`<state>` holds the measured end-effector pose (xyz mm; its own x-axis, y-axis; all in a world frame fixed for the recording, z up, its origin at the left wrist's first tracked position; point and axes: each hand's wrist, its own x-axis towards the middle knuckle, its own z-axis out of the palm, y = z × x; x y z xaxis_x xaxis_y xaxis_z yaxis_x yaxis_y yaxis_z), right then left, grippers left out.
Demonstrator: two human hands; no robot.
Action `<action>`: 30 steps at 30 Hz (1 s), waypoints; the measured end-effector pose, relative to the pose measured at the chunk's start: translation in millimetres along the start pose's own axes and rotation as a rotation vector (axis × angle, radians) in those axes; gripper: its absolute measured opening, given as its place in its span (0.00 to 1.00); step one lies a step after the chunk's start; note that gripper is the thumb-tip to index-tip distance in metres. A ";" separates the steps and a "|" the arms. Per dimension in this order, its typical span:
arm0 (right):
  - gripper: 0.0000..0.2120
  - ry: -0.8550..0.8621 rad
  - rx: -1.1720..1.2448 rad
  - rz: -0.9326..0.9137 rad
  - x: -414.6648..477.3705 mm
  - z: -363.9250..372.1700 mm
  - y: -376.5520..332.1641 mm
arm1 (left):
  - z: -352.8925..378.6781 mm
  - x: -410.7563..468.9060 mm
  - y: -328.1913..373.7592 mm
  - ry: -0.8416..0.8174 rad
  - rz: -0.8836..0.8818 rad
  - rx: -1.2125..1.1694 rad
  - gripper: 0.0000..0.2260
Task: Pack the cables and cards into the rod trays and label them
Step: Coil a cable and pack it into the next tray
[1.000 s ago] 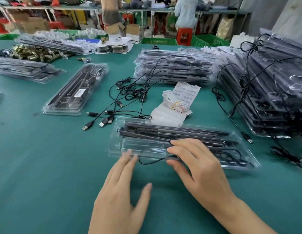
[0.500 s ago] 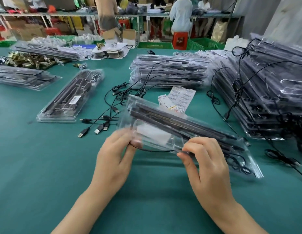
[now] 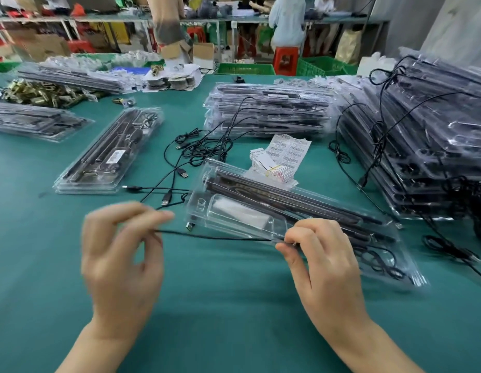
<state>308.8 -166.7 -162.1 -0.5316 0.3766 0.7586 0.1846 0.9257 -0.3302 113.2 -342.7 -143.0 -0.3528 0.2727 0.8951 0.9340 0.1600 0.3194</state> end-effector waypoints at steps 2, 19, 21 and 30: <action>0.03 -0.007 -0.027 0.002 -0.6 0.6 -0.1 | 4.3 4.6 -6.8 0.075 -0.433 -0.293 0.09; 0.03 -0.133 -0.119 0.068 -3.9 5.3 4.2 | -44.9 -13.7 62.3 -0.385 -0.166 -0.350 0.24; 0.04 -0.164 -0.123 0.066 -4.6 6.2 4.1 | -38.9 -16.4 50.8 -0.437 -0.307 -0.130 0.24; 0.06 -0.236 -0.116 0.006 -6.7 4.5 2.8 | -92.4 6.3 -14.7 -1.203 -0.032 0.101 0.31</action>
<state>309.1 -166.8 -170.6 -0.7057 0.3759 0.6006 0.2745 0.9265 -0.2574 102.4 -431.0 -113.3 -0.2523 0.9676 0.0075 0.9343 0.2416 0.2621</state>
